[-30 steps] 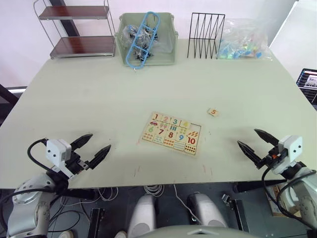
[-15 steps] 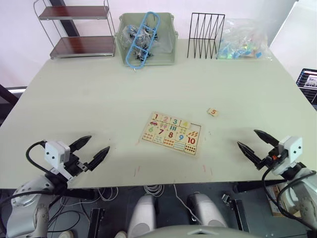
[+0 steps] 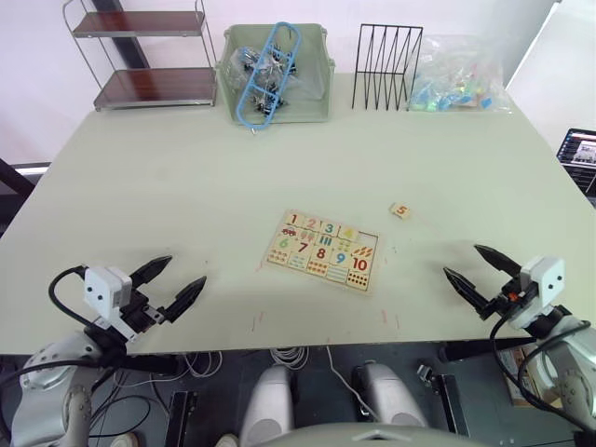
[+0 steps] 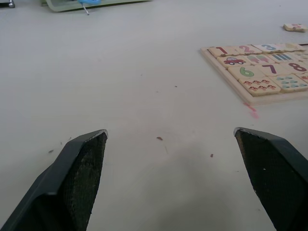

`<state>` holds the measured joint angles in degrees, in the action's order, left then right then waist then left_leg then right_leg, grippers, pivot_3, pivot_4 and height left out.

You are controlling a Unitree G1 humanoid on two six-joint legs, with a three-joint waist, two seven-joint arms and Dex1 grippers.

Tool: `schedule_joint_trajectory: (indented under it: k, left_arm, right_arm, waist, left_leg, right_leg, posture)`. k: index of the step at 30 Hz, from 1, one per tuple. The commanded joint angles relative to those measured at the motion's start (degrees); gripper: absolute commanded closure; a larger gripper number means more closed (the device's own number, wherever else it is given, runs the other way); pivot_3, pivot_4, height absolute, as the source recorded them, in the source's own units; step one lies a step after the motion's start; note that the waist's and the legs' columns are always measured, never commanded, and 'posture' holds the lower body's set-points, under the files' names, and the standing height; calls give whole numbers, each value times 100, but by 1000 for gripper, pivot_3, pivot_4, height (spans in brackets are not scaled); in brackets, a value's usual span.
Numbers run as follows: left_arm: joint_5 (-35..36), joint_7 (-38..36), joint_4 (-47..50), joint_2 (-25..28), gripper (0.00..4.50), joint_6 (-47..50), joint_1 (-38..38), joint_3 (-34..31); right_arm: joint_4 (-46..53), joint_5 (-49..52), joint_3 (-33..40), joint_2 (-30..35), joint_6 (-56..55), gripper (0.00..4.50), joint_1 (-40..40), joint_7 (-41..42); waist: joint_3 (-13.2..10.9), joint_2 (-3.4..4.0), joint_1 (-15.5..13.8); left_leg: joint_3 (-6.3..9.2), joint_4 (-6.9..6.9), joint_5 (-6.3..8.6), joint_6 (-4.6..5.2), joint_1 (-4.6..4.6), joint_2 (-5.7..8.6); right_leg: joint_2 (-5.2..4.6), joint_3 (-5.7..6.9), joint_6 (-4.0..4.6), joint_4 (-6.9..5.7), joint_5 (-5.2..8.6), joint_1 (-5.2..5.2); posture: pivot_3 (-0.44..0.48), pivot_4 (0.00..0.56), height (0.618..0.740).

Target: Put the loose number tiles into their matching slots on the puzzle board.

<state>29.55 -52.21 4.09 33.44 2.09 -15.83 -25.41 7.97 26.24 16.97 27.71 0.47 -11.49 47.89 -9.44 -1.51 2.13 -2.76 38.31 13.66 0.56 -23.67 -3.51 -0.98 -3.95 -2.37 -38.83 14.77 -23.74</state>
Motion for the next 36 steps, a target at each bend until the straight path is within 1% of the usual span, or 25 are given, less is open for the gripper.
schedule_joint_trajectory:
  k: [1,8,18,26,36]
  left_arm:
    - [106,-4,236,70,0,-75,-14,-191]
    - [104,-34,231,91,0,-85,87,-145]
    - [252,-277,220,176,0,-44,380,-130]
    - [432,-533,345,327,0,64,524,-76]
    - [528,-955,151,486,0,150,827,-28]
  right_arm:
    - [69,66,89,3,-152,122,-12,12]
    - [148,117,76,25,-46,122,110,-89]
    - [306,164,51,44,143,122,254,-289]
    - [367,40,-54,124,470,122,629,-583]
    - [124,-1,-111,328,833,122,1248,-595]
  waist:
    - [0,0,0]
    - [0,0,0]
    - [0,0,-1]
    - [0,0,6]
    - [-1,1,6]
  left_leg:
    - [1,0,0,0,0,0]
    - [0,0,0,0,0,0]
    - [0,-1,0,0,-2,0]
    - [0,0,0,0,-1,0]
    - [0,-1,0,0,-4,1]
  right_leg:
    - [0,0,0,0,0,0]
    - [0,0,-2,0,1,0]
    - [1,0,1,2,-1,-1]
    - [1,0,1,0,-1,-2]
    - [2,0,1,1,-1,-4]
  posture:
    - [0,150,740]
    - [0,150,740]
    - [0,150,740]
    - [0,150,740]
    - [0,150,740]
